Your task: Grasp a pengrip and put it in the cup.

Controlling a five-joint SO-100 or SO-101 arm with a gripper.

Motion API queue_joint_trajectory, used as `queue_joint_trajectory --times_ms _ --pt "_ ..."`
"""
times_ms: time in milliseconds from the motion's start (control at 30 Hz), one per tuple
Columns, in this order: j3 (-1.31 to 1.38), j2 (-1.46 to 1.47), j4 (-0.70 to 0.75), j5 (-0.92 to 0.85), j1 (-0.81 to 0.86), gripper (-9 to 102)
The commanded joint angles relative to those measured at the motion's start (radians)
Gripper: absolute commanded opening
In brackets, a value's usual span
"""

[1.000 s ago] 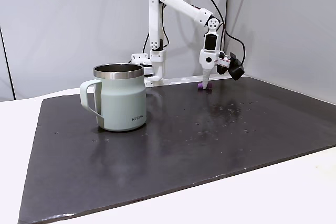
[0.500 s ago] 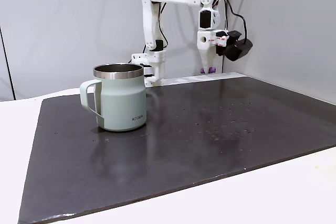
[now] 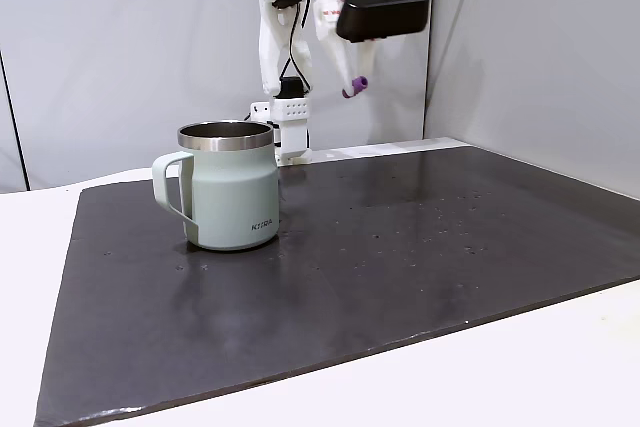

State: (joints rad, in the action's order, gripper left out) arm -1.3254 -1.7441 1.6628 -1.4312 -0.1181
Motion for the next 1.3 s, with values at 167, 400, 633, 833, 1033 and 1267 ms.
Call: queue_joint_trajectory --times_ms 167,400,633,833,1033,1267 --pt "0.129 -0.028 -0.181 -0.063 0.296 1" --pt "0.129 0.058 -0.337 -0.127 0.448 1" --pt "0.129 0.147 -0.434 -0.156 0.511 1" --pt "0.123 0.158 -0.451 -0.153 0.512 2" --pt "0.097 0.137 -0.451 -0.138 0.508 31" --pt "0.066 0.109 -0.451 -0.14 0.502 33"
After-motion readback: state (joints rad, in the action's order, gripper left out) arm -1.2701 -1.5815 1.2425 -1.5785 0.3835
